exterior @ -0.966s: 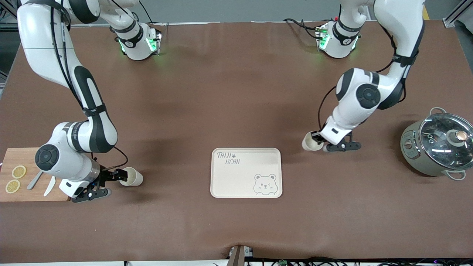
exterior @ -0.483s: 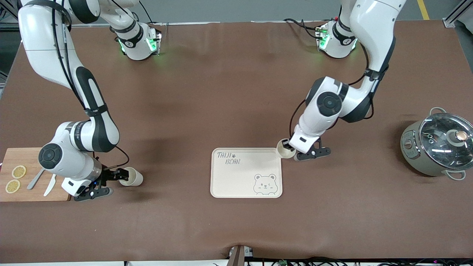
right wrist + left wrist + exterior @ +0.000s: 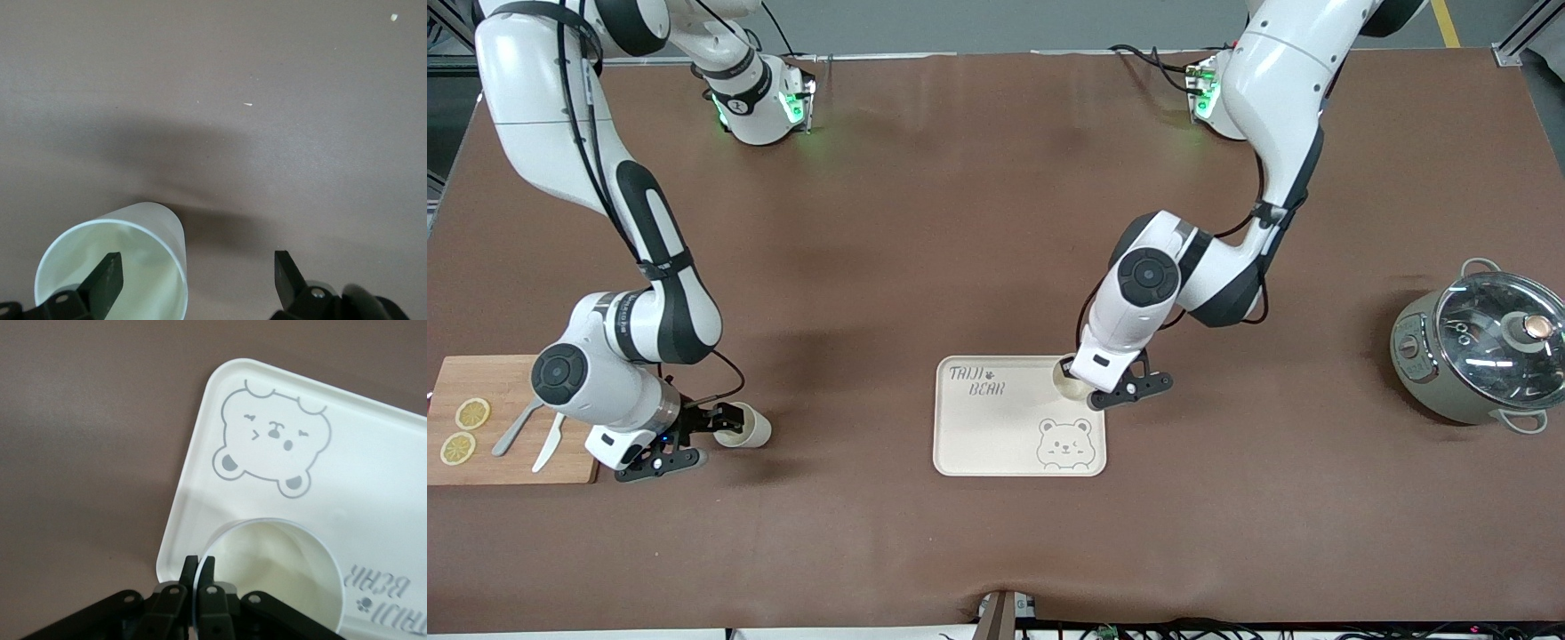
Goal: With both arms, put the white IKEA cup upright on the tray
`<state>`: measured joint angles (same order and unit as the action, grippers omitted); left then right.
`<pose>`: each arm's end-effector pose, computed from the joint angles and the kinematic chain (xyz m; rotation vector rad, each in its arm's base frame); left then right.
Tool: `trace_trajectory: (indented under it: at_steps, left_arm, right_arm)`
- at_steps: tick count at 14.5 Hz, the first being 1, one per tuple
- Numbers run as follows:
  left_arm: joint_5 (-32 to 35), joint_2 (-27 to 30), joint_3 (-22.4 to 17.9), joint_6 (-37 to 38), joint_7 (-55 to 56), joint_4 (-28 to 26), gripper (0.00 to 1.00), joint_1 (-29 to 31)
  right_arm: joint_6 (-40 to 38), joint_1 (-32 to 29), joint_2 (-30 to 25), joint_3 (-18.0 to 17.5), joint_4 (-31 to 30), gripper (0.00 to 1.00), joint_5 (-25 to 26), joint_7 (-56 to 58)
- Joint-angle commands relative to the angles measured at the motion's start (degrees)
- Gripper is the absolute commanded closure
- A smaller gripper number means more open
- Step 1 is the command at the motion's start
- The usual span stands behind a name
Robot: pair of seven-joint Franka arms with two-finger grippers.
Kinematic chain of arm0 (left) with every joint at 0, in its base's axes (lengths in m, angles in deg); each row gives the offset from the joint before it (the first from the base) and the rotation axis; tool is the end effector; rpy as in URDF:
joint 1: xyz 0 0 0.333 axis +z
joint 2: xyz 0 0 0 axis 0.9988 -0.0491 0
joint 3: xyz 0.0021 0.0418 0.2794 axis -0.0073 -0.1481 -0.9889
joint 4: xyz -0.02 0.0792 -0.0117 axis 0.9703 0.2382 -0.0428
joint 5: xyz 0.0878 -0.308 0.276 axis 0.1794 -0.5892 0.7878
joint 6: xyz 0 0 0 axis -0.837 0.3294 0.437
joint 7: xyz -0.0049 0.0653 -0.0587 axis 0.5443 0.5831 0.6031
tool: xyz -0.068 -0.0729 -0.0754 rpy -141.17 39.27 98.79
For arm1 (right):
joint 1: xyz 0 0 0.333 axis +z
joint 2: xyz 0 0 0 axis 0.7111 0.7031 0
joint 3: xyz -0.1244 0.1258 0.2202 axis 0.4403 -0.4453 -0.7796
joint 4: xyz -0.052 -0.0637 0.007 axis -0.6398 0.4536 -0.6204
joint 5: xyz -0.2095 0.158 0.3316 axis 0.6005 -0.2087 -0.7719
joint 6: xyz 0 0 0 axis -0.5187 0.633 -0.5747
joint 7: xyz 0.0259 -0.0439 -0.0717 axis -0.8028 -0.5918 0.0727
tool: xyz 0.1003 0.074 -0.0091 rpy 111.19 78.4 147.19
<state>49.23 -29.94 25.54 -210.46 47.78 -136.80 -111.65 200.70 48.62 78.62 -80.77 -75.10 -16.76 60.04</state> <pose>0.6038 -0.3787 0.1920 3.0591 0.4203 0.1139 0.7057 0.0264 0.1660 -3.0895 -0.3651 -0.1097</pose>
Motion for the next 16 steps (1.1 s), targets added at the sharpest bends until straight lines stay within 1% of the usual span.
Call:
trace_trajectory:
  at_steps: [1, 8, 9, 10, 11, 13, 14, 15, 16]
  left_arm:
    - [3.13, -2.40, -0.50, 1.00, 2.87, 2.88, 1.00, -0.76]
    - [3.22, -3.29, -0.50, 0.82, 3.14, 3.59, 1.00, -0.76]
    - [3.49, -3.29, -0.50, 0.65, 3.40, 3.59, 1.00, -0.76]
    - [3.49, -3.29, -0.50, 0.56, 3.93, 3.67, 1.00, -0.76]
    - [3.57, -3.29, -0.50, 0.04, 4.11, 3.67, 1.00, -0.67]
    - [4.10, -3.55, -0.50, -0.84, 4.28, 3.67, 1.00, -0.67]
    - [4.36, -3.64, -0.59, -1.11, 4.28, 3.67, 1.00, -0.67]
    - [4.37, -3.64, -0.59, -1.20, 4.54, 3.67, 1.00, -0.67]
    - [4.45, -3.64, -0.59, -1.63, 4.81, 3.59, 1.00, -0.67]
  right_arm:
    - [1.74, 0.66, 0.49, 0.09, -0.57, 0.00, -0.60, 0.40]
    - [1.83, 0.57, 0.58, 0.09, -0.66, 0.00, -0.60, 0.40]
    - [1.83, 0.57, 0.58, 0.09, -0.75, 0.01, -0.60, 0.40]
    - [1.74, 0.66, 0.58, 0.09, -0.66, 0.22, -0.60, 0.40]
    - [1.74, 0.66, 0.67, 0.09, -0.66, 0.37, -0.60, 0.32]
    - [1.74, 0.66, 0.67, 0.09, -0.66, 0.61, -0.60, 0.31]
    - [1.74, 0.75, 0.67, 0.09, -0.66, 0.77, -0.60, 0.14]
    - [1.74, 1.01, 0.67, 0.09, -0.66, 0.86, -0.60, -0.04]
    - [1.74, 1.19, 0.67, 0.09, -0.66, 0.92, -0.60, -0.12]
